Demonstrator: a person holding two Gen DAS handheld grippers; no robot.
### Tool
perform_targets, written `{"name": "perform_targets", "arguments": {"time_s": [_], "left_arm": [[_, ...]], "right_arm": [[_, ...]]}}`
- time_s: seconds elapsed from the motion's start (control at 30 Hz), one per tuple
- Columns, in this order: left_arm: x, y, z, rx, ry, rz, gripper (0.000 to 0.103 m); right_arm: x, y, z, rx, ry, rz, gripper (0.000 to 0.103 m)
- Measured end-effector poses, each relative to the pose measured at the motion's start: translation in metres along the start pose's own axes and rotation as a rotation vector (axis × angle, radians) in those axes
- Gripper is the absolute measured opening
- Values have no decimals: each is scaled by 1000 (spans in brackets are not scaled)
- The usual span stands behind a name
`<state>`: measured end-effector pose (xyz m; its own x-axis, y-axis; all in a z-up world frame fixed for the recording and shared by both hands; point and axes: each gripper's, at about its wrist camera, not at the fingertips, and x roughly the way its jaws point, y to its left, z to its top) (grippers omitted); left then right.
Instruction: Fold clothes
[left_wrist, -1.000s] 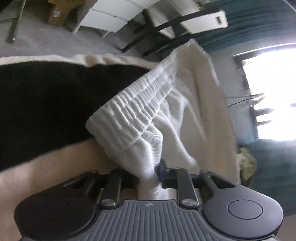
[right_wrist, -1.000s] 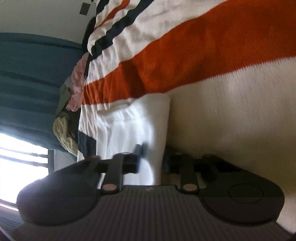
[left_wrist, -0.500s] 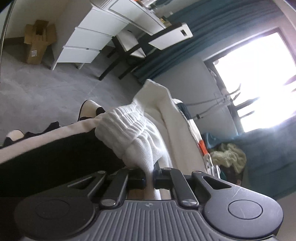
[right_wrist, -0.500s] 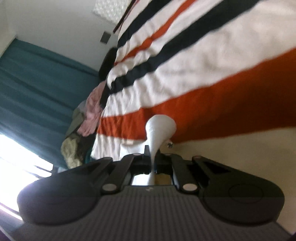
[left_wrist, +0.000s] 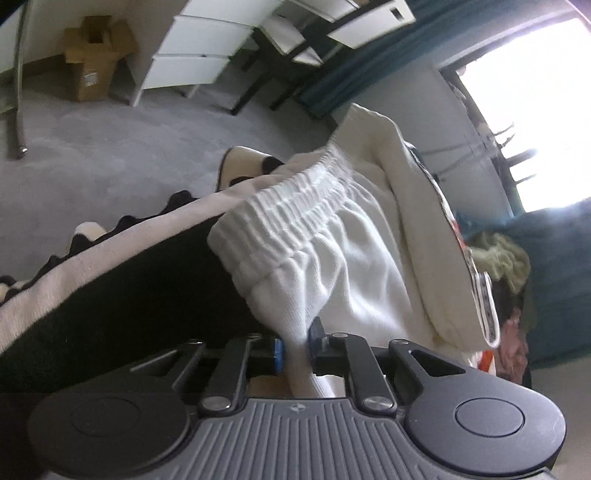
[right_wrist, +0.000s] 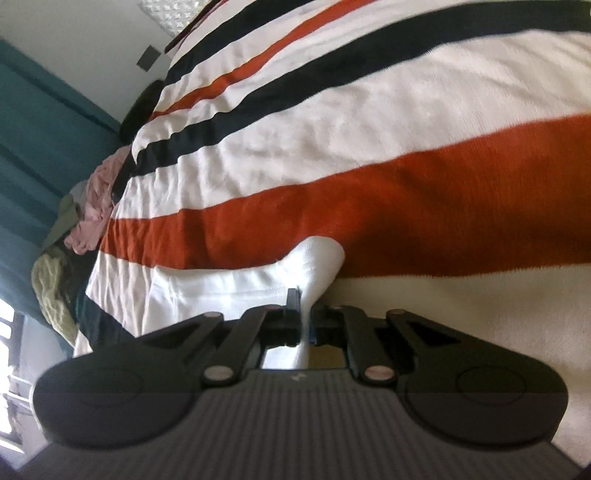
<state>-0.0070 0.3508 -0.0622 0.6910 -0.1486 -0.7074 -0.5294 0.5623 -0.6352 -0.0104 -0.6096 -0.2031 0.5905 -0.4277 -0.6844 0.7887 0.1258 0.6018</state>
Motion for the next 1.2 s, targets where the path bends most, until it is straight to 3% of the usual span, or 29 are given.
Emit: {"name": "perform_targets", "arguments": {"time_s": [0.1, 0.13, 0.2, 0.23, 0.27, 0.43, 0.73, 0.9, 1.03, 1.2], "left_arm": [[-14, -7, 4, 62, 10, 10, 43], [-21, -10, 4, 95, -7, 26, 49], [-35, -22, 0, 194, -57, 81, 63], [-41, -30, -1, 238, -83, 102, 76], [-48, -38, -4, 275, -114, 110, 81], [-69, -91, -28, 474, -238, 99, 83], [-52, -211, -110, 776, -272, -118, 86], [-24, -256, -172, 880, -283, -201, 86], [2, -260, -216, 916, -275, -237, 86], [32, -247, -241, 951, -229, -212, 86]], "right_arm": [[-5, 7, 2, -36, -3, 4, 12], [-8, 10, 2, -48, -12, 4, 19], [-15, 15, 3, -72, -31, 4, 45], [-20, 19, 3, -88, -53, 16, 66], [-25, 23, 2, -103, -76, 29, 78], [-60, 54, -5, -254, -213, 96, 78], [-136, 101, -44, -520, -340, 408, 78], [-164, 117, -81, -679, -306, 550, 78], [-174, 129, -113, -795, -260, 644, 78], [-174, 138, -152, -896, -199, 710, 78]]}}
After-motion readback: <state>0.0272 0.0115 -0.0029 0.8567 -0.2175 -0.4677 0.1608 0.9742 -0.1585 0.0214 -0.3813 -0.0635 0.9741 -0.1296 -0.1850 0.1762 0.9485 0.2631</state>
